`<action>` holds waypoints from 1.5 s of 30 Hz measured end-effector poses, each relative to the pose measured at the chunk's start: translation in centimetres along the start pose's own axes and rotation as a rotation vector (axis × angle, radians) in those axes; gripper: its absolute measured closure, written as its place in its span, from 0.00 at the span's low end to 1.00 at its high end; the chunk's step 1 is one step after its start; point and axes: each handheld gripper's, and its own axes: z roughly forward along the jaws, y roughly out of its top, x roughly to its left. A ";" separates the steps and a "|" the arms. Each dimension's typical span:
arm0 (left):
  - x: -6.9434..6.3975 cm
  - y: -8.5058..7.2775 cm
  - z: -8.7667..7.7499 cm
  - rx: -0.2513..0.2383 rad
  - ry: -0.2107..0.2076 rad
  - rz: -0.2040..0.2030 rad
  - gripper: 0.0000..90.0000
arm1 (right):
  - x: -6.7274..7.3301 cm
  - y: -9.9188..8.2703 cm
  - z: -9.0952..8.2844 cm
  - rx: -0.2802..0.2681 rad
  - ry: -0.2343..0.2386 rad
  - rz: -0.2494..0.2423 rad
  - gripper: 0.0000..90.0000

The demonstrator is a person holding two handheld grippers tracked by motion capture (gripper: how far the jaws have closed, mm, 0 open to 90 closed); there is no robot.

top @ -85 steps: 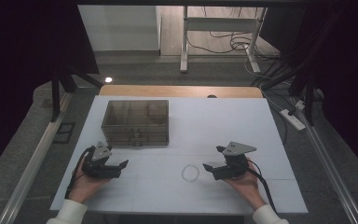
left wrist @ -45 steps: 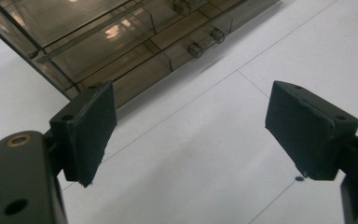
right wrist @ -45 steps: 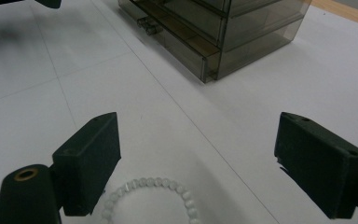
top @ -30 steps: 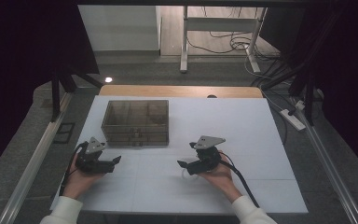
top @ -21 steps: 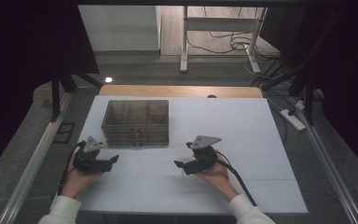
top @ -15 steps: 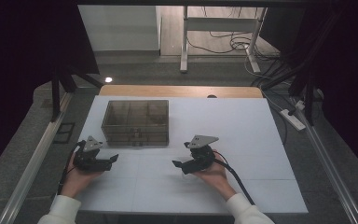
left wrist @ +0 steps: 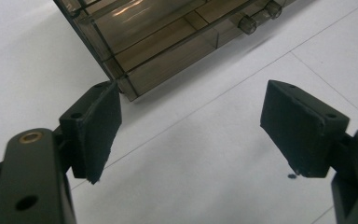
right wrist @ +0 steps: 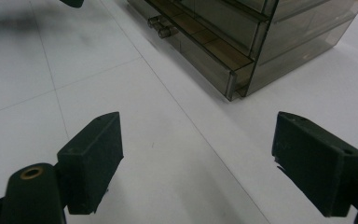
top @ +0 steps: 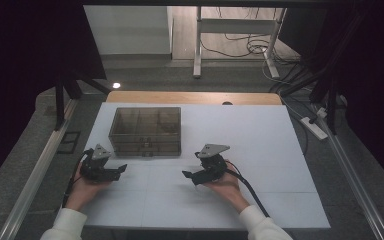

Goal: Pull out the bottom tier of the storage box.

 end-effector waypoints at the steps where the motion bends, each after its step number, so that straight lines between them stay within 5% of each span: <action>1: 0.0 0.0 0.0 0.001 0.000 0.000 0.24 | 0.0 0.0 0.1 -0.001 -0.002 0.002 0.18; 45: 1.6 0.4 1.4 0.026 -0.003 -0.028 0.31 | -0.1 1.2 2.8 0.017 -0.011 0.000 0.27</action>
